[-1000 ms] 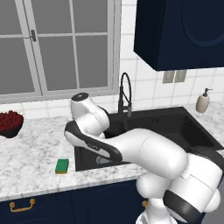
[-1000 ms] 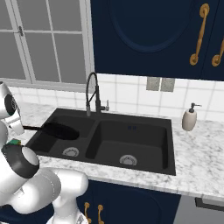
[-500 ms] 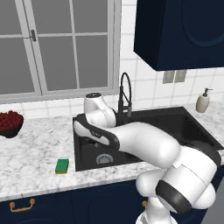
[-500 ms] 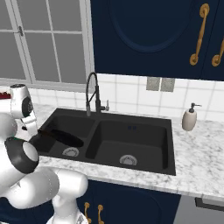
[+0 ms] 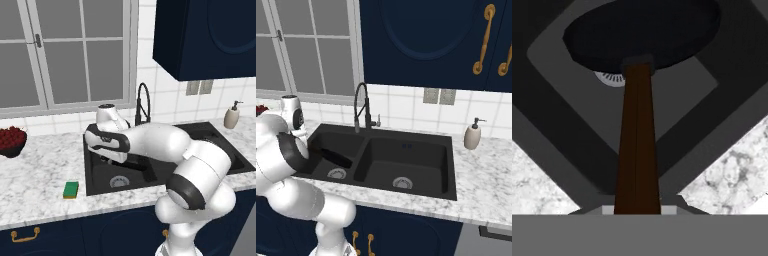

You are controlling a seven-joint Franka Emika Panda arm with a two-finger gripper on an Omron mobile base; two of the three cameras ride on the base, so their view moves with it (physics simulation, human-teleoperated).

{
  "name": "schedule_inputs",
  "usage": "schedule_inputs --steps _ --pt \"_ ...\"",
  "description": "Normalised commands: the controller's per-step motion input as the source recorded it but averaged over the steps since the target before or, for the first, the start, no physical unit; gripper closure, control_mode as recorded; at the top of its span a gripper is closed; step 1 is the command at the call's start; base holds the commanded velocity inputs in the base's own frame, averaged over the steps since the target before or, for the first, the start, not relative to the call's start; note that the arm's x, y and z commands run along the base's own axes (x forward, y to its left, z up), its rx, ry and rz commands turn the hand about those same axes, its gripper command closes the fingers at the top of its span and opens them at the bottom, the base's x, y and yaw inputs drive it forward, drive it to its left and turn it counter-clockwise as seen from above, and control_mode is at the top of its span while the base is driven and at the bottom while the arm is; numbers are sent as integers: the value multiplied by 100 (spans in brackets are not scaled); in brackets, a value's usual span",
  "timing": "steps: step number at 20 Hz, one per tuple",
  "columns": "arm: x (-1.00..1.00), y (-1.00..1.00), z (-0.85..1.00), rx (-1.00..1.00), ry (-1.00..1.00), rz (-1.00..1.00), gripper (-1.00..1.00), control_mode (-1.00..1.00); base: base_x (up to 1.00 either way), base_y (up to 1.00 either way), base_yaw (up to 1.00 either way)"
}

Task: Pick the pan and sponge and place them into the sink. Then turn on the water.

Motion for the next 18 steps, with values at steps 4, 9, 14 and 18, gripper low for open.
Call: schedule_inputs --steps 4,9,14,18 --pt "34 0 -38 -1 -1 0 100 -100 0 0 0" --pt "33 0 -41 -4 -1 0 100 -100 0 0 0" --pt "23 2 -44 -4 0 0 100 -100 0 0 0" --pt "22 8 -39 -6 -2 0 100 -100 0 0 0"
